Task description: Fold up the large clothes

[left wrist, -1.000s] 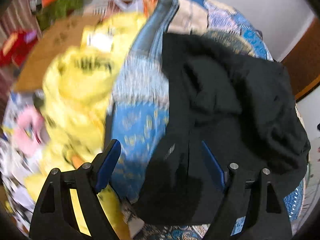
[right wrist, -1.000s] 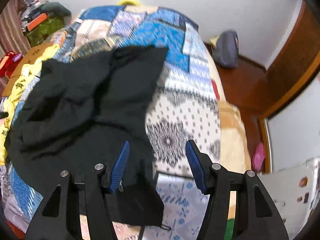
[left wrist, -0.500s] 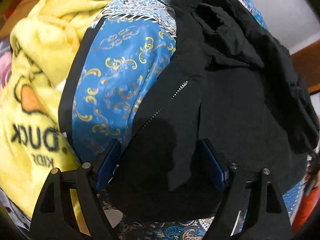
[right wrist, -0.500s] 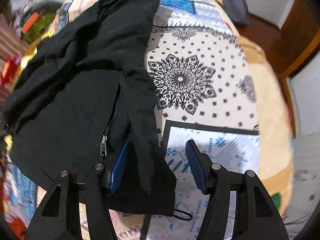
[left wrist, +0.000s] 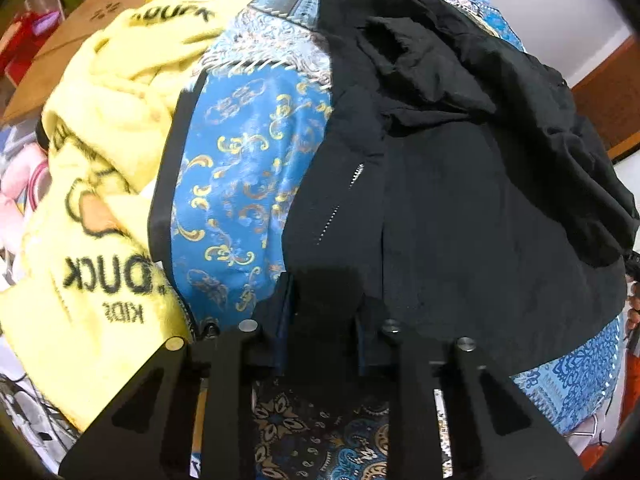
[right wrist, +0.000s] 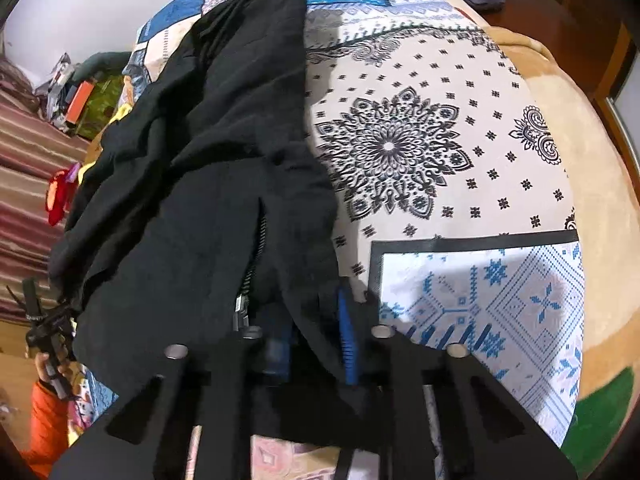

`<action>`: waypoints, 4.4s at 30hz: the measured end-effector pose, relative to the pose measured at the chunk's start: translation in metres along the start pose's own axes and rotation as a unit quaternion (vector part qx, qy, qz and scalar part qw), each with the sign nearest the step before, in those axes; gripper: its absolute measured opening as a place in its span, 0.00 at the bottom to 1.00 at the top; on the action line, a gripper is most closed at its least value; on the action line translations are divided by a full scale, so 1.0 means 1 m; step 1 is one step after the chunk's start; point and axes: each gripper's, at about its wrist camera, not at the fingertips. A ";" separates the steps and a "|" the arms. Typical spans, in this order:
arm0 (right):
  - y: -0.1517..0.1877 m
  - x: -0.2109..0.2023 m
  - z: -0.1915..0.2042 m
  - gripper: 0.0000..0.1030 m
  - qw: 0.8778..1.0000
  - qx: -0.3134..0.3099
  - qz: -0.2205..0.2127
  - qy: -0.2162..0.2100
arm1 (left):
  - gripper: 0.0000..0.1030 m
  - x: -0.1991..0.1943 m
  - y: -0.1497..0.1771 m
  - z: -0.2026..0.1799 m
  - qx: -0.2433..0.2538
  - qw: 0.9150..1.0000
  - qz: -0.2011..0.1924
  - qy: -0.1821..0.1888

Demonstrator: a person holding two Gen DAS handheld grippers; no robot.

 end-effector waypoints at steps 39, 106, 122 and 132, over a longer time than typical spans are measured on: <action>-0.285 0.098 0.038 0.03 0.993 0.018 -0.114 0.008 | 0.17 0.104 -0.297 0.036 -0.229 0.963 -0.093 0.108; -0.230 0.140 0.177 0.54 0.968 -0.204 -0.131 0.067 | 0.42 0.126 -0.302 -0.163 0.090 0.985 -0.142 0.046; -0.228 0.151 0.174 0.59 0.966 -0.207 -0.138 0.073 | 0.45 0.148 -0.305 -0.164 0.069 0.987 -0.138 0.044; -0.208 0.124 0.175 0.67 0.961 -0.221 -0.138 0.087 | 0.79 0.109 -0.265 -0.130 0.034 0.986 -0.161 -0.004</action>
Point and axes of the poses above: each gripper's, at about its wrist camera, not at the fingertips, and x roughly the way its jaws point, z to its left, y to its underside, and after that the axes turned 8 degrees about -z, right-handed
